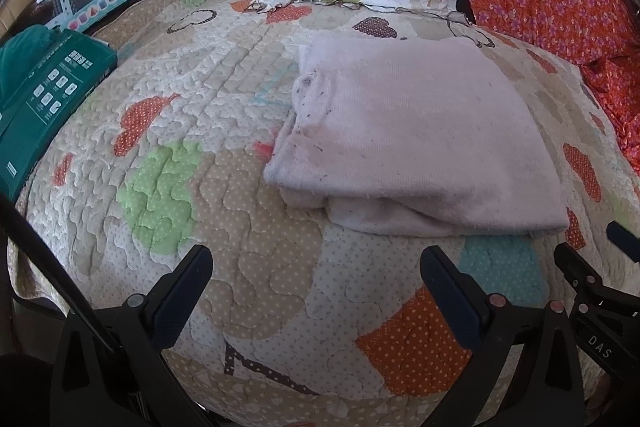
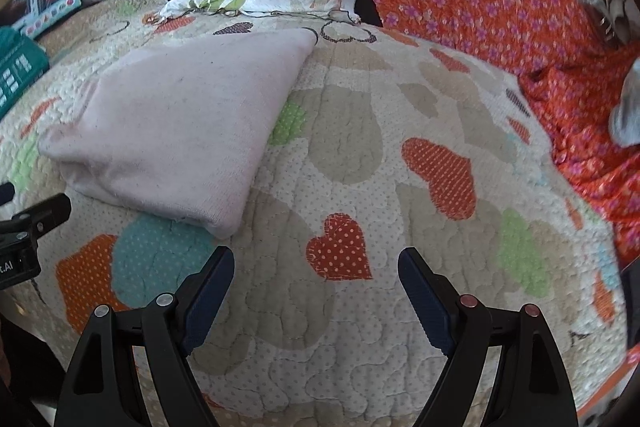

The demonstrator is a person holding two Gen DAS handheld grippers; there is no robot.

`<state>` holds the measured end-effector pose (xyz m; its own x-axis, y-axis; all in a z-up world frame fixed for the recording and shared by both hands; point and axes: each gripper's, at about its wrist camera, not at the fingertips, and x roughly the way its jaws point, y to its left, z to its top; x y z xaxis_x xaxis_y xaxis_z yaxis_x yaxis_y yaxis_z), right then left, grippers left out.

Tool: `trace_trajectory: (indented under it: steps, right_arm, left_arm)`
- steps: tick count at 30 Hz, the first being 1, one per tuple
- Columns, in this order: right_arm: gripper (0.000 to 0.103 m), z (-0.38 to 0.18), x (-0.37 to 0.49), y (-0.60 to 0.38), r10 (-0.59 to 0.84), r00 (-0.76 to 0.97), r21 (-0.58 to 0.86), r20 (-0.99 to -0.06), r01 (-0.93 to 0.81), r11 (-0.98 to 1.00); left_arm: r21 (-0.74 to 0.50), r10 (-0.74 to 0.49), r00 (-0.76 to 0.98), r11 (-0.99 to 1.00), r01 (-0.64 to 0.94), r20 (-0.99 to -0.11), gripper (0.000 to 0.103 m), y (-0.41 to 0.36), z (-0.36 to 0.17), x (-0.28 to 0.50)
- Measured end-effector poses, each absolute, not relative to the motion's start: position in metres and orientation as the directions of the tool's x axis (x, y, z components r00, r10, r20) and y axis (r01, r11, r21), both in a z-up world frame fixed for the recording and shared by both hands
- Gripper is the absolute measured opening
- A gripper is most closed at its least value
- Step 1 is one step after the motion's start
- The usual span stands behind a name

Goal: Fold small clothes

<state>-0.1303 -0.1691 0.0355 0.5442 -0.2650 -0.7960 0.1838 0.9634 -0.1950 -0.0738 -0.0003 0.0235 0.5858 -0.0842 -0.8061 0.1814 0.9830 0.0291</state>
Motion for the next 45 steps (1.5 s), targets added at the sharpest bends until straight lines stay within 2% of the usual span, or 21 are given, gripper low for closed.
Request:
trace_trajectory:
  steps: [7, 45]
  right_arm:
    - [0.088, 0.0337, -0.1291, -0.1683, -0.307, 0.52, -0.25, -0.797, 0.179, 0.952]
    - [0.089, 0.0274, -0.1258, -0.1738, -0.311, 0.488, -0.25, -0.815, 0.187, 0.95]
  left_arm:
    - [0.058, -0.07, 0.592, 0.979, 0.195, -0.803, 0.103, -0.0063, 0.0205, -0.075]
    - [0.069, -0.057, 0.596, 0.98, 0.186, -0.801, 0.103, -0.0081, 0.0193, -0.0745]
